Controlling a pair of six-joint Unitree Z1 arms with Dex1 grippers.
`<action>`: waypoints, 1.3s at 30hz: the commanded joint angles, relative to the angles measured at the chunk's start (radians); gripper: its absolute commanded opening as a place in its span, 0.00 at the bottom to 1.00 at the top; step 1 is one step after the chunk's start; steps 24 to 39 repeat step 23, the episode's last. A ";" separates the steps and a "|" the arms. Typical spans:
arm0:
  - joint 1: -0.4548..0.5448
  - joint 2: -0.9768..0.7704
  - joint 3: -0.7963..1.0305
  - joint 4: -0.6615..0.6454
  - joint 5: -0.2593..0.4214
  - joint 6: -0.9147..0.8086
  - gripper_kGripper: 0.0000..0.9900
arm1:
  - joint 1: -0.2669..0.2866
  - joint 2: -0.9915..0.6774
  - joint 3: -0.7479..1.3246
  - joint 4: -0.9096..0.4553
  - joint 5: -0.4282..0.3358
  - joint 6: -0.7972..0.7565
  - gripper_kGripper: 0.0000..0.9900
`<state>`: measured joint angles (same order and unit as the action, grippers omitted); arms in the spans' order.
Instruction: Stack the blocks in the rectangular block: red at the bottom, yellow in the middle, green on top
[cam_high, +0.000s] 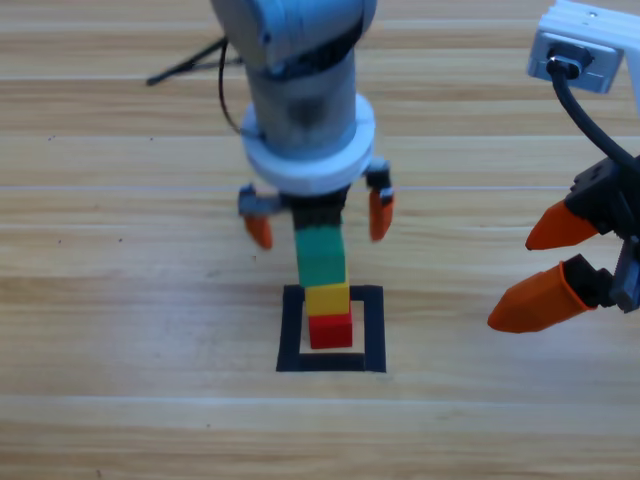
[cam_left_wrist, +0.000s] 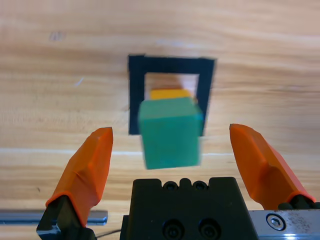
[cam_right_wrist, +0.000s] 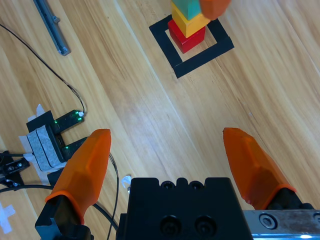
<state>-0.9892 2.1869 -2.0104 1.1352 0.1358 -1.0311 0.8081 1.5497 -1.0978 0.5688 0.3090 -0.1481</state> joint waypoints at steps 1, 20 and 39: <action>-0.005 -0.084 -0.174 0.080 0.085 0.082 1.00 | -0.015 -0.040 0.029 -0.024 0.008 -0.011 1.00; -0.223 -0.954 1.128 -0.727 0.168 0.609 1.00 | -0.015 -0.042 0.027 -0.024 -0.001 -0.013 1.00; -0.223 -1.006 1.170 -0.749 0.163 0.612 1.00 | -0.015 -0.042 0.027 -0.024 -0.002 -0.013 1.00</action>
